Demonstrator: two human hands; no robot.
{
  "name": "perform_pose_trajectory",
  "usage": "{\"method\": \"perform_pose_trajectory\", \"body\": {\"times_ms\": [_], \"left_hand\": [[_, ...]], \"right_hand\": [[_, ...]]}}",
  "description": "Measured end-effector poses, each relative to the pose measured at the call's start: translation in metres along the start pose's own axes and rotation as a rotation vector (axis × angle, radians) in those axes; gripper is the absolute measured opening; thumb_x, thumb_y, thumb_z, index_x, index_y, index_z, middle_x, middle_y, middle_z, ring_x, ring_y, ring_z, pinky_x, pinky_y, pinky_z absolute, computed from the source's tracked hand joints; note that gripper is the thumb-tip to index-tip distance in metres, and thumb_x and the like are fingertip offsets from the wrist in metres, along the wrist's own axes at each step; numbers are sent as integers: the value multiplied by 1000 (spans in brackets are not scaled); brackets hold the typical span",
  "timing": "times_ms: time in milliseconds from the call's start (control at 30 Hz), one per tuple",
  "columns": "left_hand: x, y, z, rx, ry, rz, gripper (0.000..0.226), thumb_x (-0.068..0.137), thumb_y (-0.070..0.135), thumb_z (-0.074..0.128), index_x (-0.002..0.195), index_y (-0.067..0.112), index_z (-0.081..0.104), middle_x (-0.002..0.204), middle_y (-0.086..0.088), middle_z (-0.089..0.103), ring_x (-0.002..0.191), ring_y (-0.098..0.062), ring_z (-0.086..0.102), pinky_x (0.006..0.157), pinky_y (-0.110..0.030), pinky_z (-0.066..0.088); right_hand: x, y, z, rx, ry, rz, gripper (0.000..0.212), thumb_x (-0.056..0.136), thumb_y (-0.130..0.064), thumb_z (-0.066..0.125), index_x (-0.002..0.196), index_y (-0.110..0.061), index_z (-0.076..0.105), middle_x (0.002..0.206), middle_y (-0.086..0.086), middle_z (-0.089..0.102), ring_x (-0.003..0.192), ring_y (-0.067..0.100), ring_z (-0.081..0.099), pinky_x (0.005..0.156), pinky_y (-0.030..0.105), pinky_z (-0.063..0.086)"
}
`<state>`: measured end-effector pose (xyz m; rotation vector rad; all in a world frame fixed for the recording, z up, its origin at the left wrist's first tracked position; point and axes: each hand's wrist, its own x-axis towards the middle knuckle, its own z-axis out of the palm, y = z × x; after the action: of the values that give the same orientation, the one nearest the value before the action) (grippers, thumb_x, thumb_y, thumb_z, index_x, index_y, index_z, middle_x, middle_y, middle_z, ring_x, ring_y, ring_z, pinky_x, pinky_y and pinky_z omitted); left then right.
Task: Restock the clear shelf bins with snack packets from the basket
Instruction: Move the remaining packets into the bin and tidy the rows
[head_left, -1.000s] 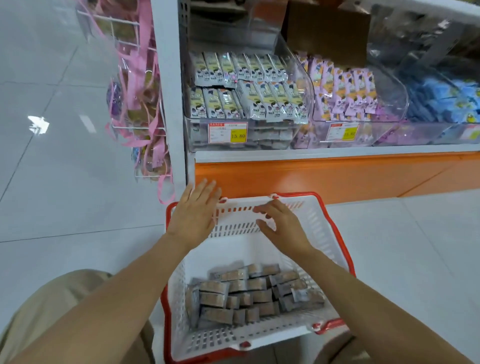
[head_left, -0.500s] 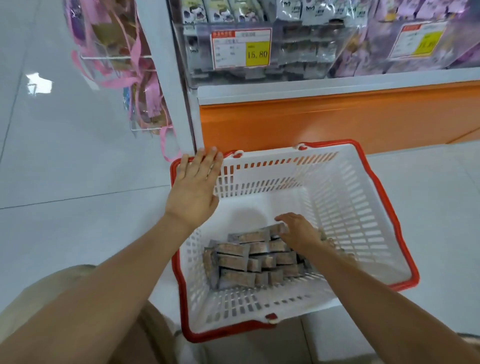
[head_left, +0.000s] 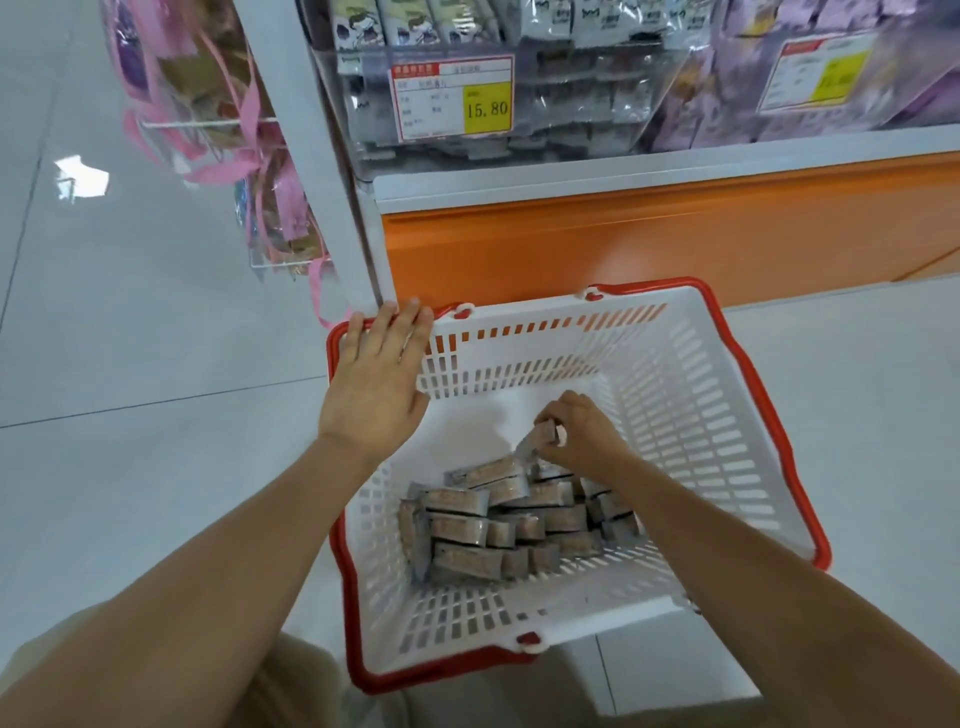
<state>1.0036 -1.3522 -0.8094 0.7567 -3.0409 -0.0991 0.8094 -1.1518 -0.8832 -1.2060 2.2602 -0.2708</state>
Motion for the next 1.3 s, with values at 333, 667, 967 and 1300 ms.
{"method": "perform_pose_trajectory", "body": {"times_ms": [333,667,967,1300], "left_hand": [[23,37,-11,-101,131,-73,61,84,19,63,139,2,44,149,-18,38,140,-37,31,121,-49,13],[37,80,-55,-941,-133,-100,25,103,24,47,124,22,60,113,0,62,107,-22,54,87,-33,44],[25,91,-99,-1436,20,-303,30,106,14,37,121,-2,58,107,-14,67,91,-23,65,78,-26,56],[28,71,-135,-957,380,-152,23,102,17,45,116,16,63,110,2,63,101,-15,60,87,-28,50]], "right_hand": [[8,-26,-56,377,211,-113,25,89,-23,68,110,-12,64,102,3,68,89,15,63,76,28,54],[-12,-62,-119,826,372,-213,35,84,-41,73,109,-22,58,83,15,62,76,30,62,72,46,52],[-40,-91,-141,835,365,-438,47,84,-15,75,121,-18,45,105,6,59,85,13,58,69,20,49],[-47,-122,-156,756,581,-491,30,86,-11,71,112,-14,57,94,3,64,77,13,57,69,26,50]]}}
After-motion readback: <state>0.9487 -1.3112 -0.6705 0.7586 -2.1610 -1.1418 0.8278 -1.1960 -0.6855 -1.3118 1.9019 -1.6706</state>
